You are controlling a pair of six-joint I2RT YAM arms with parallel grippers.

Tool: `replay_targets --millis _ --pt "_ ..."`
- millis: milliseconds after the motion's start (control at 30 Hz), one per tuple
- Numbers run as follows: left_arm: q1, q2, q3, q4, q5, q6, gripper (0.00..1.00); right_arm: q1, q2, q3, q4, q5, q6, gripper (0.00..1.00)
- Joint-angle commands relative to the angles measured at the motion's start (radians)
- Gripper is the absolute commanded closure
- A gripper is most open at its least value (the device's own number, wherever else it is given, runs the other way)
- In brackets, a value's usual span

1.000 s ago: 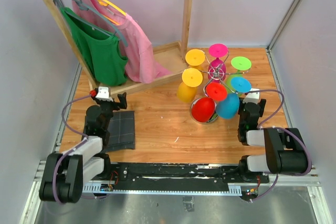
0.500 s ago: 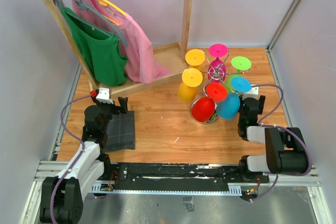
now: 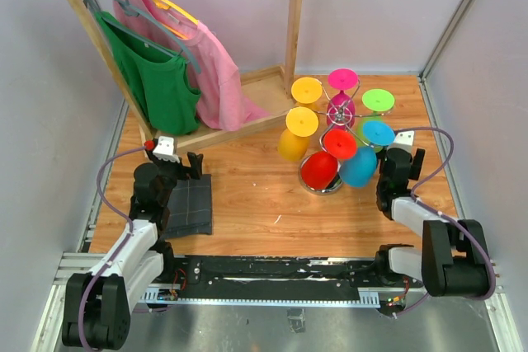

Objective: Take the wine glass off the wine glass rack
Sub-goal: Pick up the wine glass from the wine rack.

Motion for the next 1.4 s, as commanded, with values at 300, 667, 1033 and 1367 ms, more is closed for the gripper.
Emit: replay_targets --millis 300,667,1033,1367 --pt "0.008 -0.04 0.005 -0.005 0.051 0.019 0.01 0.015 -0.119 -0.032 -0.154 0.104 0.072 0.02" --pt "0.008 -0.07 0.011 -0.035 0.062 0.019 0.01 0.015 -0.156 -0.001 -0.342 0.135 0.15 0.02" --pt "0.008 -0.117 0.077 -0.232 0.066 0.01 0.01 0.015 -0.552 -0.019 -0.778 0.25 0.195 0.02" --pt "0.008 -0.116 0.365 -0.576 0.118 0.057 0.01 0.015 -0.915 0.111 -1.088 0.377 0.218 0.02"
